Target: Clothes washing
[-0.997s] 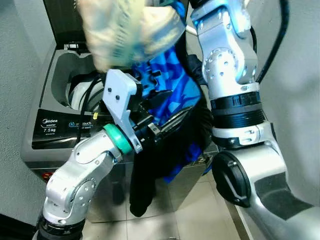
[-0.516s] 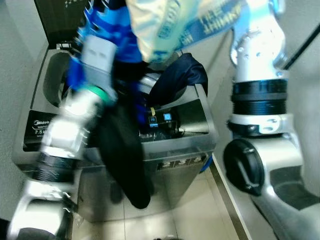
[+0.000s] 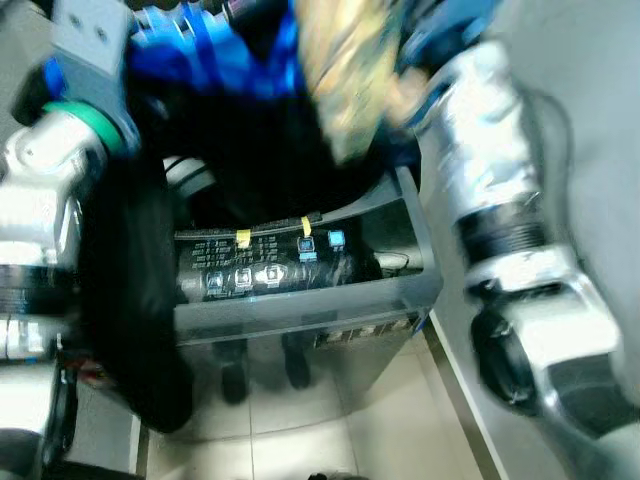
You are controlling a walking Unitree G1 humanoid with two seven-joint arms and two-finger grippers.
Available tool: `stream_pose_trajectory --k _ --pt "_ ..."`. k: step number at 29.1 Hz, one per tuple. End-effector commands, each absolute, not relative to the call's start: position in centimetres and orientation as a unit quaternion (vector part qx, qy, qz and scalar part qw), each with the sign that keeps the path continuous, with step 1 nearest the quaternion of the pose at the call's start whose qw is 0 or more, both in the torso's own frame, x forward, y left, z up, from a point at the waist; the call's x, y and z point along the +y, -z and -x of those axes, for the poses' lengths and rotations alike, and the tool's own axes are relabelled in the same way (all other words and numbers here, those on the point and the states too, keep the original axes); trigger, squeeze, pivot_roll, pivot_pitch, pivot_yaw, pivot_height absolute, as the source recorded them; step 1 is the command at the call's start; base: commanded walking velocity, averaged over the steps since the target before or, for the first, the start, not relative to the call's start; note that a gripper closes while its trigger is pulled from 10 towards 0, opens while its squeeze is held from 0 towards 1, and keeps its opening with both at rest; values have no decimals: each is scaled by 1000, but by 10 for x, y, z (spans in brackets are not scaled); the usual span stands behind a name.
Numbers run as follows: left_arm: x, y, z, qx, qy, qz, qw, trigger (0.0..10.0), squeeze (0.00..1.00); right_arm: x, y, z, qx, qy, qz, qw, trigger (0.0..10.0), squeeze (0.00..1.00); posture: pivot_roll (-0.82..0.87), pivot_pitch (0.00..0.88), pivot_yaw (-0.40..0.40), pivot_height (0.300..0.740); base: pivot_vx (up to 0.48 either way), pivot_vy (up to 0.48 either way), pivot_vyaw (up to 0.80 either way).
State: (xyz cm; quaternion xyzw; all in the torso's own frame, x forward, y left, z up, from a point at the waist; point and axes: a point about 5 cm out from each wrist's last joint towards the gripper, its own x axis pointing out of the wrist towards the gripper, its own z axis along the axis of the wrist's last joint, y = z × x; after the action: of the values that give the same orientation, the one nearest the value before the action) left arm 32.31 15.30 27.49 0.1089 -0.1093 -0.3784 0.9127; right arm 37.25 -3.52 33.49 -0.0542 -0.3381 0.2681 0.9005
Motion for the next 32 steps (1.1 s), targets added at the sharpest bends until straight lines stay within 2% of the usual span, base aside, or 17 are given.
stream_pose_trajectory --k 1,3,4,7,9,13,14,15,17,19,20,21,22,23,28,30,32 --pt "111 -268 -291 -98 496 -70 860 10000 0 -15 -336 -361 -344 -333 59 876 10000 0 69 90 -9 740 0 0 0" --pt "108 -267 -289 -98 501 -64 857 10000 0 -14 -336 -360 -345 -340 55 873 10000 0 69 90 -9 740 0 0 0" --pt "95 -261 -275 -91 512 -33 854 10000 0 -11 -338 -356 -345 -365 36 864 10000 0 69 97 -7 740 0 0 0" --pt "80 -251 -259 -83 522 -5 849 10000 0 -7 -336 -355 -344 -367 36 863 10000 0 68 104 -5 740 0 0 0" --pt "80 -251 -259 -83 522 -5 849 10000 0 -7 -336 -355 -344 -367 36 863 10000 0 68 104 -5 740 0 0 0" --pt "71 -245 -251 -79 530 14 844 10000 0 -2 -332 -358 -340 -356 46 869 10000 0 69 110 -6 740 0 0 0" --pt "67 -242 -246 -79 532 21 843 10000 0 2 -329 -363 -333 -328 42 883 10000 0 73 113 -4 740 0 0 0" --pt "66 -240 -243 -84 525 16 847 10000 0 5 -328 -366 -327 -304 46 894 10000 0 78 116 -4 740 0 0 0" --pt "66 -240 -243 -84 525 16 847 10000 0 5 -328 -366 -327 -304 46 894 10000 0 78 116 -4 740 0 0 0" --pt "68 -241 -243 -105 487 3 867 10000 0 11 -326 -367 -328 -286 56 898 10000 31 84 118 -6 740 0 0 0" --pt "68 -241 -243 -105 487 3 867 10000 0 11 -326 -367 -328 -286 56 898 10000 31 84 118 -6 740 0 0 0" --pt "71 -244 -242 -108 466 5 878 10000 0 14 -325 -365 -326 -303 60 894 10000 1000 86 119 -7 740 0 0 0" --pt "71 -244 -242 -108 466 5 878 10000 0 14 -325 -365 -326 -303 60 894 10000 1000 86 119 -7 740 0 0 0" --pt "75 -249 -240 -109 445 10 889 10000 0 19 -321 -361 -320 -342 66 881 10000 1000 87 119 -8 740 0 0 0" --pt "76 -251 -237 -106 439 11 892 10000 0 22 -318 -356 -316 -382 65 866 10000 1000 85 120 -7 740 0 0 0" --pt "77 -250 -236 -103 436 8 894 10000 0 22 -316 -353 -315 -413 72 851 10000 1000 81 117 -5 740 0 0 0" --pt "77 -250 -236 -103 436 8 894 10000 0 22 -316 -353 -315 -413 72 851 10000 1000 81 117 -5 740 0 0 0"
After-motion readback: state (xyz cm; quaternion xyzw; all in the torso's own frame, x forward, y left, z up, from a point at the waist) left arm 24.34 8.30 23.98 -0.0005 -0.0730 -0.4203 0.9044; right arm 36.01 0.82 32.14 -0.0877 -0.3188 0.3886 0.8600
